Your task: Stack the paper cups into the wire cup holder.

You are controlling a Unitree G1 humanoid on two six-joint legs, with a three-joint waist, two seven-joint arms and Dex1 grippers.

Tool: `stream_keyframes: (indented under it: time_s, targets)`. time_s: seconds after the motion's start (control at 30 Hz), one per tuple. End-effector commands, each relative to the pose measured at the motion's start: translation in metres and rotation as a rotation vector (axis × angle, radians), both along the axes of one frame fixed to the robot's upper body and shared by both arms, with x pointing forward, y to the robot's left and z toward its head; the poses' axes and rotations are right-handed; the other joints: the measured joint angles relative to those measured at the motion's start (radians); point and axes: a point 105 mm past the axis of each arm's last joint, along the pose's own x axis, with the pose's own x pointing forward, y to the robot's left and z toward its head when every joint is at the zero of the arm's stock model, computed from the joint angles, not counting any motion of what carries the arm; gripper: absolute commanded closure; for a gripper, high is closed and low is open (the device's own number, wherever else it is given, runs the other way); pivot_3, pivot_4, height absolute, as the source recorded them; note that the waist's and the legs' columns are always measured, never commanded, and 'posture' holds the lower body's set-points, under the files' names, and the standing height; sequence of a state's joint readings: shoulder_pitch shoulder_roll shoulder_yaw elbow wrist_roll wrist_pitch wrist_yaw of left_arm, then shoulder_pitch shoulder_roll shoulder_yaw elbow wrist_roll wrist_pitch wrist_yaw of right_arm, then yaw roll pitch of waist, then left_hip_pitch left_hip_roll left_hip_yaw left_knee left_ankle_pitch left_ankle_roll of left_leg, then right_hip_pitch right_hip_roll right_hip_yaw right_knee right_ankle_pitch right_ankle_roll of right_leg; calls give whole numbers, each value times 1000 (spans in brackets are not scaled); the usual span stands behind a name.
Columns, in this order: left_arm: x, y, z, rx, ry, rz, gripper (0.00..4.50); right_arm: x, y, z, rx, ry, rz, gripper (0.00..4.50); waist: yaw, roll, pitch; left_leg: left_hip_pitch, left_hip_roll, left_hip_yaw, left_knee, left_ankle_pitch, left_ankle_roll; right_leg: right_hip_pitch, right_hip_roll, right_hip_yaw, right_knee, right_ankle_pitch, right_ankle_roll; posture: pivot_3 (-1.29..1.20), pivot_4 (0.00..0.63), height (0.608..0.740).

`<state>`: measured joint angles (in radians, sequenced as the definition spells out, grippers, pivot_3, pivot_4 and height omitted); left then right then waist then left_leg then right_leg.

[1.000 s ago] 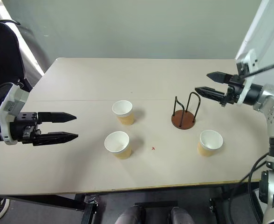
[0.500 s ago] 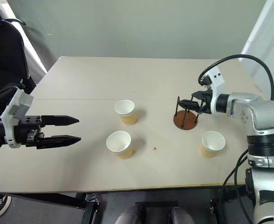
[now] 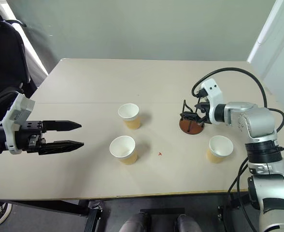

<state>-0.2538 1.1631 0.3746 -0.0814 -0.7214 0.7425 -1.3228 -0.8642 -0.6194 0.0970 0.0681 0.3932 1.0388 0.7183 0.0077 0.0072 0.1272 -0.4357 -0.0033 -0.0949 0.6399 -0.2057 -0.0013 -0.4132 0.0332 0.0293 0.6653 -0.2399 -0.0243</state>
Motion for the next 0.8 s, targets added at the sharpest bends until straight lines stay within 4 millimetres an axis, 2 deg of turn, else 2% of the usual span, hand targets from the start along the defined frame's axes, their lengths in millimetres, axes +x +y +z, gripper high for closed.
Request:
stream_keyframes:
  time_s: [0.03,0.1,0.27,0.37,0.43,0.5,0.53,0.6,0.67,0.73,0.8]
  targets:
    - [-4,-1,12,15,-54,-7,0,3,-2,2,-48,-48,-15,461,0,0,0,0,0,0,0,0,0,0,0,0,0,0,0,0,150,740]
    - [-4,-1,13,15,-54,-5,0,6,-5,1,-66,-54,-26,962,0,0,0,0,0,0,0,0,0,0,0,0,0,0,0,0,150,740]
    - [-4,0,12,16,-55,-3,0,5,-5,0,-74,-50,-8,2834,0,0,0,0,0,0,0,0,0,0,0,0,0,0,0,0,150,740]
    - [-4,1,12,16,-56,-1,0,0,-1,-3,-81,-40,39,3971,0,0,0,0,0,0,-1,0,0,0,0,0,0,0,0,0,150,740]
    - [-4,1,13,15,-56,-2,0,-6,5,-4,-78,-44,112,4473,0,0,0,0,0,0,-1,0,0,0,0,0,0,0,0,0,150,740]
    - [-4,1,13,14,-56,-3,0,-16,16,3,-56,-73,219,4473,0,0,0,0,0,0,-1,0,0,0,0,0,0,0,0,0,150,740]
    - [-4,1,13,14,-57,-3,0,-28,25,12,-25,-103,323,4473,-1,0,0,0,0,0,-1,0,0,0,0,0,0,0,0,0,150,740]
    - [-4,1,14,16,-57,-4,0,-65,44,35,75,-108,569,4473,-1,0,0,0,0,0,-1,0,-1,-1,0,0,0,0,0,0,150,740]
    - [-4,1,14,16,-57,-6,0,-82,51,44,95,-106,678,4473,-1,0,0,-2,0,1,-3,1,-2,-2,0,0,0,0,-1,0,150,740]
    - [-3,1,14,17,-57,-8,0,-91,58,35,36,-89,745,4473,-1,-1,-1,-2,0,1,-3,2,-3,-2,1,0,0,0,-1,0,150,740]
    - [-1,-1,13,14,-57,-16,0,-107,69,17,-65,-79,878,4473,-2,-2,-1,-1,1,0,-3,2,-2,-1,1,0,-1,0,-1,0,150,740]
